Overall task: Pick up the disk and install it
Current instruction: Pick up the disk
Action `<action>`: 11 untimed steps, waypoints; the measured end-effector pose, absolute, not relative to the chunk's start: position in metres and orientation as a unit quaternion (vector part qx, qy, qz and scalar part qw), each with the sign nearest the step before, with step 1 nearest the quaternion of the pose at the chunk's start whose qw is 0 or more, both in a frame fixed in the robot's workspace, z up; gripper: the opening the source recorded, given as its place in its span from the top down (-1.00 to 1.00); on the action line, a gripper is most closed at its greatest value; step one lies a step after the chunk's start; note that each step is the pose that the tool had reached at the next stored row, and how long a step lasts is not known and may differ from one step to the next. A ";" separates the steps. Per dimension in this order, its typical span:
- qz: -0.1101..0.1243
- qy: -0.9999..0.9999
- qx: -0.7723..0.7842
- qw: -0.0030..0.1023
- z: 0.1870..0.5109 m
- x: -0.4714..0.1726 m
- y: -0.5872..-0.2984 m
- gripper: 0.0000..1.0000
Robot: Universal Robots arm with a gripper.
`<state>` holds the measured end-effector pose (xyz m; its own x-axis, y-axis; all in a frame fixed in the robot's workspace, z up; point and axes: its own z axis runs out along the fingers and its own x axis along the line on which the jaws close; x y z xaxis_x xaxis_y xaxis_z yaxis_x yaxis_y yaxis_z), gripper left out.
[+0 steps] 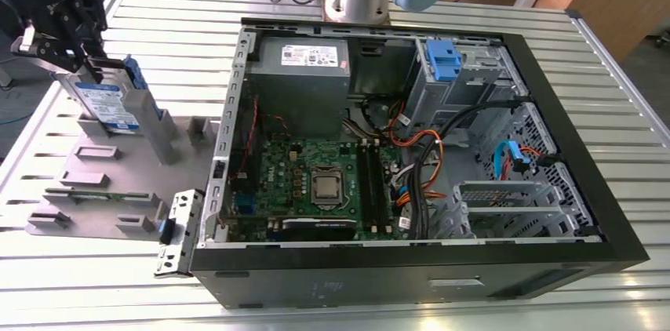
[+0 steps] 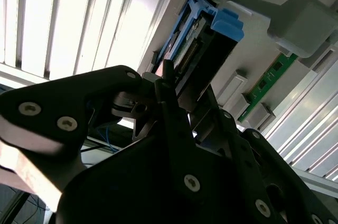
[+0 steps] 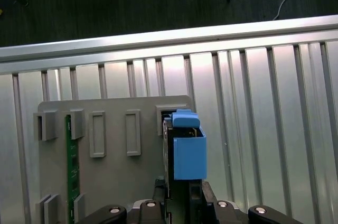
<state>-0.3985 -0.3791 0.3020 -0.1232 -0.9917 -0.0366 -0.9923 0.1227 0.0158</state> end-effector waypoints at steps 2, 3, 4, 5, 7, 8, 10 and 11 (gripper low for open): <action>0.018 0.749 -0.662 0.008 0.302 -0.398 -0.379 0.29; 0.018 0.749 -0.662 0.009 0.302 -0.398 -0.379 0.29; 0.018 0.749 -0.662 0.009 0.302 -0.398 -0.379 0.29; 0.018 0.749 -0.662 0.009 0.302 -0.398 -0.379 0.29; 0.018 0.749 -0.662 0.009 0.302 -0.398 -0.379 0.29; 0.018 0.749 -0.663 0.009 0.302 -0.398 -0.379 0.29; 0.018 0.743 -0.669 0.008 0.302 -0.399 -0.379 0.29; 0.018 0.739 -0.673 0.008 0.302 -0.399 -0.379 0.29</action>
<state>-0.3985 -0.3791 0.3020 -0.0942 -0.9949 -0.0367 -0.9955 0.0937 0.0157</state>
